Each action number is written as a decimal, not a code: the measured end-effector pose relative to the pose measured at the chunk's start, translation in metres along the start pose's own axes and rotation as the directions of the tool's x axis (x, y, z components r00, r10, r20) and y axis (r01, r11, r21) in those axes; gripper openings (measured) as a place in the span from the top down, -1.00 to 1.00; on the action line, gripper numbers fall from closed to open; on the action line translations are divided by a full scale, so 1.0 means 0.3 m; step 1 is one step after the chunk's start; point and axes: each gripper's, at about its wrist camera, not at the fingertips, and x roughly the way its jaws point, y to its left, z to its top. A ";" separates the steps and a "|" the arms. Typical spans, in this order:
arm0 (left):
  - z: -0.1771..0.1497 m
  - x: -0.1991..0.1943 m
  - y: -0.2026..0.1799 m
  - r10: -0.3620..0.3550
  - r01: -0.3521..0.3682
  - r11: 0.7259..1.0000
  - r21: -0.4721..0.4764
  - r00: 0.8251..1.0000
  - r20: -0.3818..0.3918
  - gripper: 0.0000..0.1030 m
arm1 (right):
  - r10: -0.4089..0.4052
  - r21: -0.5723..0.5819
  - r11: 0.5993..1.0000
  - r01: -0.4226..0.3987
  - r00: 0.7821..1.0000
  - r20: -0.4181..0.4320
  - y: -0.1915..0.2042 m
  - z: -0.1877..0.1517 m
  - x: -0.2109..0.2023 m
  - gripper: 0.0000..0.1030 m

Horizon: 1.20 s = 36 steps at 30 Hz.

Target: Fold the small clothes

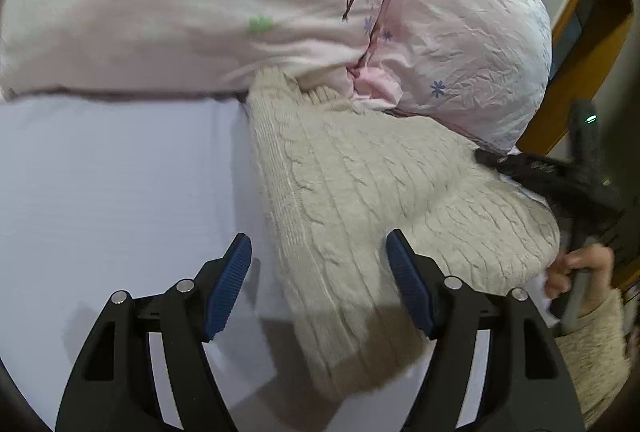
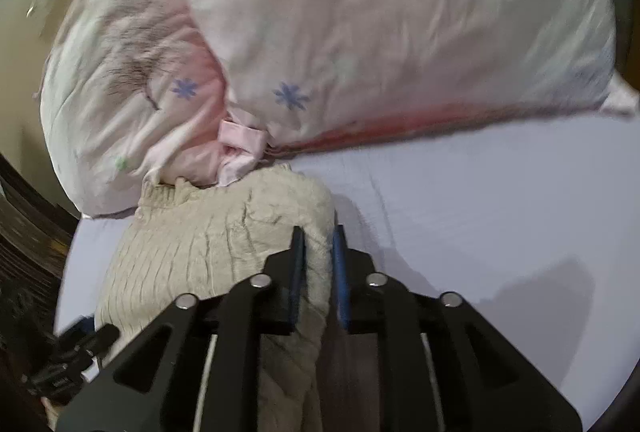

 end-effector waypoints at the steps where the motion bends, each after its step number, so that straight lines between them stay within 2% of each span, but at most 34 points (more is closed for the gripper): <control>1: -0.015 -0.035 -0.002 0.023 -0.023 0.999 0.022 1.000 0.021 -0.39 | 0.013 -0.016 1.000 -0.012 0.998 0.054 0.017 -0.019 -0.071 0.37; 2: -0.029 -0.063 -0.002 0.036 -0.037 0.999 0.034 0.999 0.034 -0.40 | 0.086 -0.021 0.996 -0.084 0.993 0.081 0.026 -0.040 -0.129 -0.04; 3: -0.043 -0.085 0.000 0.043 -0.044 0.998 0.040 0.998 0.041 -0.48 | 0.181 -0.025 0.983 -0.179 0.979 0.092 0.031 -0.067 -0.181 -0.18; 4: -0.063 -0.114 0.002 0.055 -0.057 0.997 0.045 0.997 0.052 -0.62 | 0.294 -0.050 0.955 -0.291 0.953 0.077 0.059 -0.114 -0.237 -0.25; 5: -0.077 -0.130 0.003 0.067 -0.069 0.997 0.046 0.996 0.059 -0.68 | 0.347 -0.075 0.936 -0.343 0.937 0.045 0.082 -0.143 -0.254 -0.25; 6: -0.101 -0.151 0.001 0.087 -0.090 0.995 0.049 0.994 0.066 -0.78 | 0.376 -0.092 0.923 -0.373 0.926 0.015 0.104 -0.169 -0.261 -0.26; 7: -0.120 -0.163 -0.003 0.106 -0.109 0.993 0.048 0.992 0.068 -0.84 | 0.376 -0.115 0.919 -0.378 0.926 -0.038 0.133 -0.212 -0.244 -0.27; 8: -0.139 -0.168 -0.007 0.124 -0.127 0.991 0.044 0.990 0.064 -0.87 | 0.322 -0.127 0.936 -0.328 0.945 -0.062 0.122 -0.226 -0.218 -0.28; 10: -0.160 -0.156 -0.017 0.152 -0.153 0.988 0.036 0.988 0.038 -0.97 | 0.155 -0.116 0.978 -0.170 0.979 -0.134 0.088 -0.239 -0.106 -0.20; 11: -0.175 -0.143 -0.023 0.169 -0.170 0.985 0.036 0.985 0.012 -0.97 | 0.155 -0.077 0.983 -0.165 0.980 -0.128 0.057 -0.240 -0.083 -0.15; 13: -0.196 -0.122 -0.033 0.217 -0.215 0.975 0.052 0.976 -0.036 -0.97 | 0.204 0.009 0.979 -0.204 0.972 -0.116 0.007 -0.229 -0.128 -0.07; 15: -0.220 -0.105 -0.043 0.262 -0.257 0.964 0.071 0.963 -0.065 -0.97 | 0.237 -0.003 0.971 -0.238 0.969 -0.063 0.020 -0.246 -0.201 -0.29; 16: -0.231 -0.099 -0.046 0.265 -0.260 0.963 0.075 0.962 -0.071 -0.97 | 0.225 -0.048 0.973 -0.225 0.974 -0.012 0.040 -0.271 -0.267 -0.75; 17: -0.239 -0.094 -0.048 0.262 -0.256 0.964 0.074 0.962 -0.077 -0.97 | 0.210 -0.080 0.975 -0.207 0.977 0.028 0.052 -0.297 -0.318 -0.96; 20: -0.262 -0.069 -0.053 0.247 -0.241 0.968 0.064 0.962 -0.115 -0.97 | 0.158 -0.162 0.977 -0.139 0.981 0.111 0.070 -0.395 -0.434 -0.97; 23: -0.273 -0.054 -0.074 0.289 -0.280 0.955 0.094 0.951 -0.106 -0.97 | 0.025 -0.163 0.987 -0.018 0.999 0.041 0.091 -0.459 -0.388 -0.97; 25: -0.277 -0.042 -0.096 0.326 -0.312 0.942 0.126 0.939 -0.107 -0.97 | -0.007 -0.175 0.985 -0.002 0.999 -0.046 0.114 -0.498 -0.311 -0.97; 29: -0.270 -0.031 -0.104 0.316 -0.303 0.944 0.131 0.943 -0.101 -0.97 | -0.099 -0.171 0.982 0.079 0.988 -0.115 0.154 -0.538 -0.196 -0.96; 31: -0.276 -0.035 -0.104 0.312 -0.299 0.945 0.137 0.946 -0.086 -0.97 | -0.160 -0.200 0.969 0.144 0.985 -0.070 0.176 -0.556 -0.189 -0.97; 34: -0.276 -0.035 -0.104 0.310 -0.297 0.944 0.140 0.948 -0.077 -0.97 | -0.252 -0.270 0.935 0.228 0.966 -0.056 0.223 -0.572 -0.150 -0.97; 36: -0.274 -0.034 -0.103 0.314 -0.302 0.943 0.137 0.947 -0.074 -0.97 | -0.244 -0.260 0.940 0.222 0.968 -0.056 0.217 -0.568 -0.144 -0.97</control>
